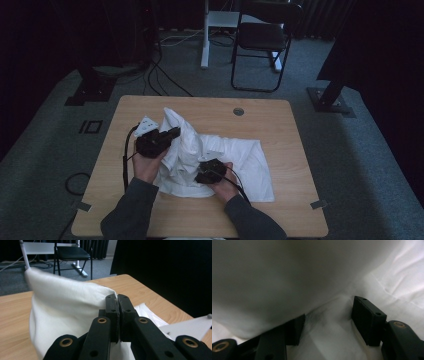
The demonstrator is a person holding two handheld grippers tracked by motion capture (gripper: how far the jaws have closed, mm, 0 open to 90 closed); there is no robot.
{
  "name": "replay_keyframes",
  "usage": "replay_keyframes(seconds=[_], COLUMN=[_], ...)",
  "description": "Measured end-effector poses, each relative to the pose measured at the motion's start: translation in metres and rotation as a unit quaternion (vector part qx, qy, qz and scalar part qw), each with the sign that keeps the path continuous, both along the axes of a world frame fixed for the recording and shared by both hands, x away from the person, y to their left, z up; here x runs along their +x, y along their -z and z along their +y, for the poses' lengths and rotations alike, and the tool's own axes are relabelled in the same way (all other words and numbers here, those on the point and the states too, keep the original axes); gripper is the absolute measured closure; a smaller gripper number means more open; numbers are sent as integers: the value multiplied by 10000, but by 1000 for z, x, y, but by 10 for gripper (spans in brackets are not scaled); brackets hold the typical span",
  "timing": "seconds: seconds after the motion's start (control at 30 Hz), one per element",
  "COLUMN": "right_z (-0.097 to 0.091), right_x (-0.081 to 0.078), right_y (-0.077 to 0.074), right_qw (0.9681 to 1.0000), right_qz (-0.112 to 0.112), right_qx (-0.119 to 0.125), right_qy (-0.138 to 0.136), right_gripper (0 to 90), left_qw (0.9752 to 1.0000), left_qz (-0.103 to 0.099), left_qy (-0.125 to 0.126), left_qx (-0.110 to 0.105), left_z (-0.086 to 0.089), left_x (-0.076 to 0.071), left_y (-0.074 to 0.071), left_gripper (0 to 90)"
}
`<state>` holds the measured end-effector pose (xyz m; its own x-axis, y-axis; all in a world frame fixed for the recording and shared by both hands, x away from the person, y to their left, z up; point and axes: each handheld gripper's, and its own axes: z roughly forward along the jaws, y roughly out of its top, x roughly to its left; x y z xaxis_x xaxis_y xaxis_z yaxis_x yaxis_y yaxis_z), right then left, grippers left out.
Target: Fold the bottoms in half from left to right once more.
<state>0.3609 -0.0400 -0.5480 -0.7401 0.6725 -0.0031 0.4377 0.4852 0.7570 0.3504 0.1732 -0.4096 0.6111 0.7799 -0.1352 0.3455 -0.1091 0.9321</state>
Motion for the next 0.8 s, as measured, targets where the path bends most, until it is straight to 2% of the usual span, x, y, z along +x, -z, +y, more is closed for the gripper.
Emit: replay_keyframes(seconds=[0.07, 0.1, 0.13, 0.17, 0.23, 0.27, 0.3, 0.33, 0.37, 0.43, 0.53, 0.57, 0.63, 0.67, 0.7, 0.73, 0.77, 0.8], right_z=[4, 8, 7, -1, -17, -27, -36, -40, -44, -37, -22, -14, -10, -23, -23, -32, -52, -63], right_x=[-1, -1, -2, -6, -10, -10, -7, -4, 3, 10, 15, 17, 18, 13, 13, 11, 8, 7], right_y=[-1, -5, -9, -18, -28, -30, -29, -26, -18, -4, 0, 0, -6, -19, -19, -25, -34, -37], right_qw=[10000, 9998, 9996, 9990, 9989, 9991, 9994, 9996, 9997, 9993, 9993, 9995, 9992, 9988, 9988, 9984, 9983, 9985], right_qz=[4, 26, 28, -74, -283, -372, -333, -191, 66, 297, 316, 295, 270, 79, 79, 1, -148, -207], right_qx=[-34, -112, -88, 78, 223, 156, 74, 55, -11, -109, 135, 128, 126, 429, 429, 546, 570, 474], right_qy=[-52, -187, -267, -426, -308, -98, 85, 193, 222, 202, 152, -28, -252, -218, -218, -172, 4, 188], right_gripper=[431, 415, 397, 392, 403, 406, 404, 405, 407, 411, 431, 431, 415, 434, 434, 433, 433, 434], left_qw=[10000, 10000, 10000, 10000, 10000, 10000, 10000, 9999, 9999, 9999, 9995, 9994, 9992, 9991, 9990, 9987, 9986, 9985], left_qz=[9, 31, 40, 40, 35, 36, 37, 22, 8, -33, -84, -74, -38, -5, 5, -14, -13, -32], left_qy=[-9, -5, -11, -2, 22, 43, 59, 83, 97, 160, 234, 248, 264, 304, 329, 375, 388, 398], left_qx=[68, 69, 63, 52, 40, 44, 50, 57, 64, 52, 195, 223, 283, 284, 301, 340, 359, 370], left_z=[-3, -4, -4, -4, -3, -3, -4, -5, -7, -11, -21, -22, -27, -29, -30, -33, -34, -35], left_x=[2, 3, 4, 5, 5, 4, 4, 3, 2, 1, 1, 2, 5, 6, 6, 6, 5, 5], left_y=[-1, 0, 0, 0, -1, -1, -2, -3, -3, -6, -10, -10, -8, -7, -7, -7, -7, -8], left_gripper=[887, 887, 887, 887, 887, 887, 887, 887, 887, 887, 887, 886, 887, 887, 887, 887, 886, 887])
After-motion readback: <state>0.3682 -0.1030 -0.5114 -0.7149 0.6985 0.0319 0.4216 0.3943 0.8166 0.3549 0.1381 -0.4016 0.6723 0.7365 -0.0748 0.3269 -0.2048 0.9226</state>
